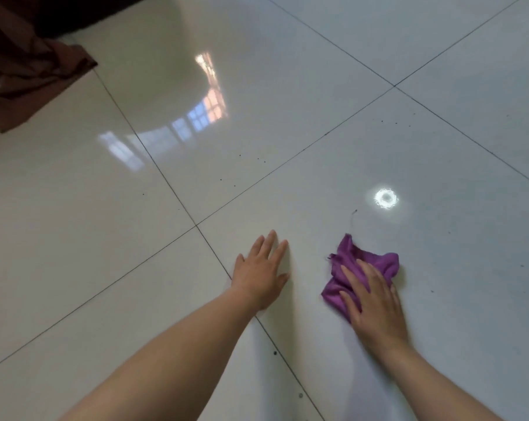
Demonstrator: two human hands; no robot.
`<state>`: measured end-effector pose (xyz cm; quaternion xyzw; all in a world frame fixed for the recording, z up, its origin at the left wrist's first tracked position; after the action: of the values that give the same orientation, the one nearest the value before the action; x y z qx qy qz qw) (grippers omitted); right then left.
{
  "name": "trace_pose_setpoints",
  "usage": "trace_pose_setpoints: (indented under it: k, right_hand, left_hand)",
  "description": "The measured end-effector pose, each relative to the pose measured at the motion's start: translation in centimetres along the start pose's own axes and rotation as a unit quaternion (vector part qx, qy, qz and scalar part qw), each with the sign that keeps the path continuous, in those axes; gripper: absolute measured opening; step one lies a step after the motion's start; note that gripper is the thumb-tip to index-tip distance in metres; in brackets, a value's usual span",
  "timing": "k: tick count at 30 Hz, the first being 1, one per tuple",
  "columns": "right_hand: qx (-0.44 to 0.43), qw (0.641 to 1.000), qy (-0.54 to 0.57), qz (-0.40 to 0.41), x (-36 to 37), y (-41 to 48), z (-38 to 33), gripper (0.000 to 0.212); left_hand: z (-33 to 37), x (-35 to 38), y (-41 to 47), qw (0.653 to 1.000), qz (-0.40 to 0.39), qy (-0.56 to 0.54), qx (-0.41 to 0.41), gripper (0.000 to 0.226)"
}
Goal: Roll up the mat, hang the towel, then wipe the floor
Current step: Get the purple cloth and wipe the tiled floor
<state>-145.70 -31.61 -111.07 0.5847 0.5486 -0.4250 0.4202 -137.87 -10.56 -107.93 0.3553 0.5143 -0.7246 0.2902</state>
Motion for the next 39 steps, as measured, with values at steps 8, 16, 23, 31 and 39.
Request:
trace_pose_setpoints:
  k: [8, 16, 23, 31, 39]
  right_hand:
    - [0.077, 0.997, 0.024, -0.002, 0.7, 4.4, -2.2, 0.046]
    - [-0.01, 0.998, 0.044, 0.036, -0.2, 0.2, 1.6, 0.046]
    - [0.14, 0.987, 0.024, 0.069, -2.4, -2.7, 7.5, 0.042]
    - [0.278, 0.951, -0.003, 0.135, -4.7, -7.7, 15.4, 0.043]
    - [0.217, 0.972, 0.0, 0.088, -5.0, -7.2, 16.5, 0.042]
  left_hand:
    - [-0.8, 0.4, -1.1, 1.0, -0.023, -0.003, -0.013, 0.067]
    - [1.9, 0.1, 0.0, 0.995, -0.002, 0.075, 0.065, 0.063]
    - [11.1, 1.2, 3.2, 0.979, 0.008, 0.096, 0.178, 0.062]
    - [22.1, 3.9, 4.6, 0.952, 0.01, 0.129, 0.279, 0.062]
    - [23.4, 5.7, 6.2, 0.952, 0.026, 0.152, 0.265, 0.06]
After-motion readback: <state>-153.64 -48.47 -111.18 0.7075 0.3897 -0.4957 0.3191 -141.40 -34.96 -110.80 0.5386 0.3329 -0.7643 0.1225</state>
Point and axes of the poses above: each hand's wrist, its own y-axis towards the middle knuckle, its own x-axis out of the palm, z = x × y, the point moved 4 cm from there along y, towards the middle knuckle, and after that the axes turned 2 degrees about -y, right-handed, at the moved point
